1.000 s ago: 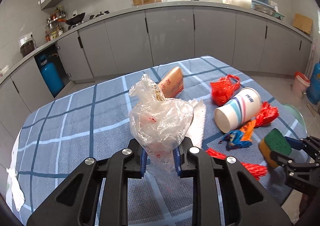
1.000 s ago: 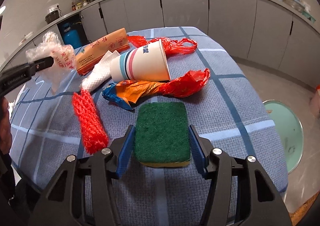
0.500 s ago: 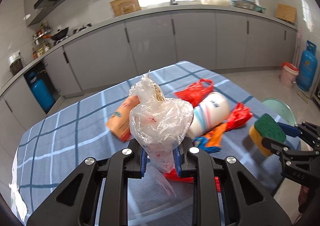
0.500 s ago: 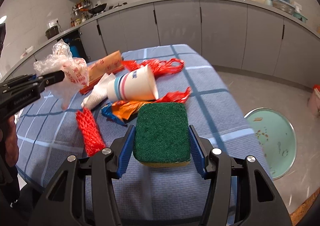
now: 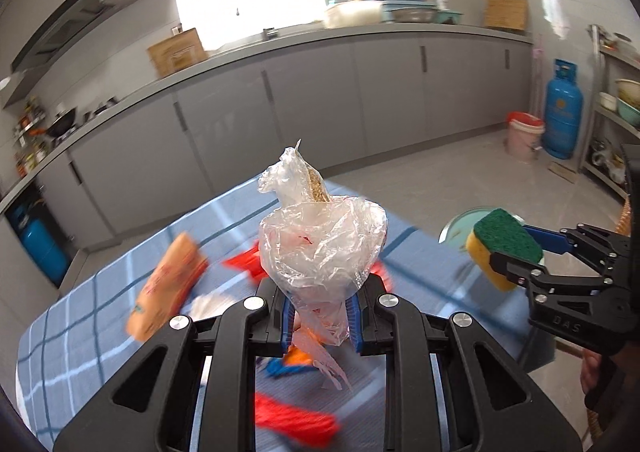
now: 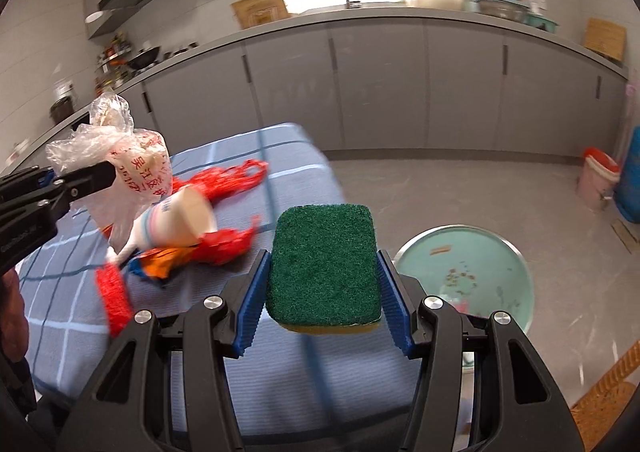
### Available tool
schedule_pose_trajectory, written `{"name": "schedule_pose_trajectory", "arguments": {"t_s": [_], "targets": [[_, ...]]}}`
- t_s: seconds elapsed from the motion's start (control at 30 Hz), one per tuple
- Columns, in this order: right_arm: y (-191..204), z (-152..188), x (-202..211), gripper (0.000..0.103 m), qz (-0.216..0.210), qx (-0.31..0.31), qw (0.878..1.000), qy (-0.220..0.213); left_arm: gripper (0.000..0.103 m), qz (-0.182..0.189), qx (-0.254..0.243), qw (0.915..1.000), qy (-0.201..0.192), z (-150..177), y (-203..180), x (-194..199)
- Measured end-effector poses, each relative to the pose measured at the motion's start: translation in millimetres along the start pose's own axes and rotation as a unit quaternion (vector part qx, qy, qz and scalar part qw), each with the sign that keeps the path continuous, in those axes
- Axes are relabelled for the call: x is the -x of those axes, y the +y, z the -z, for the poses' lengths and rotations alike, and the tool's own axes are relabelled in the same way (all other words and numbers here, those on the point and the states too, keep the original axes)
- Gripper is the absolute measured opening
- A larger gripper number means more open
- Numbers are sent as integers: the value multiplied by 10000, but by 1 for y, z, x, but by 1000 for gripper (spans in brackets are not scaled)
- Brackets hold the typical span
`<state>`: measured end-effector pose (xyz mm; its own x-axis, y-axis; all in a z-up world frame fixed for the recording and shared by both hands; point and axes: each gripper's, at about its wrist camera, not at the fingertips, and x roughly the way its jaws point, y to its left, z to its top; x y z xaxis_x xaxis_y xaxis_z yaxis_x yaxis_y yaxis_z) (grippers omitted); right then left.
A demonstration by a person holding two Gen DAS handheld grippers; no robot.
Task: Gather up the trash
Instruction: 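Carry the clear bag and green sponge over the green bucket with both tools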
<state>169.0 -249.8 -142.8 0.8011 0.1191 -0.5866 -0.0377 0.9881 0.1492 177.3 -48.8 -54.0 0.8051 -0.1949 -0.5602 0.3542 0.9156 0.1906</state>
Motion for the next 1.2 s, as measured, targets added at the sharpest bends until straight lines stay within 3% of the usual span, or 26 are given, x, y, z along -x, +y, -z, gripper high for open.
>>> {"name": "schedule_pose_trajectory", "arguments": {"t_s": [0.53, 1.2], "targets": [[-97, 8, -15, 53, 729, -486, 9961, 40, 22, 909, -478, 9947, 16, -36, -98, -56], [-157, 22, -52, 53, 973, -798, 9916, 282, 22, 1413, -664, 9862, 547, -32, -161, -129]]}}
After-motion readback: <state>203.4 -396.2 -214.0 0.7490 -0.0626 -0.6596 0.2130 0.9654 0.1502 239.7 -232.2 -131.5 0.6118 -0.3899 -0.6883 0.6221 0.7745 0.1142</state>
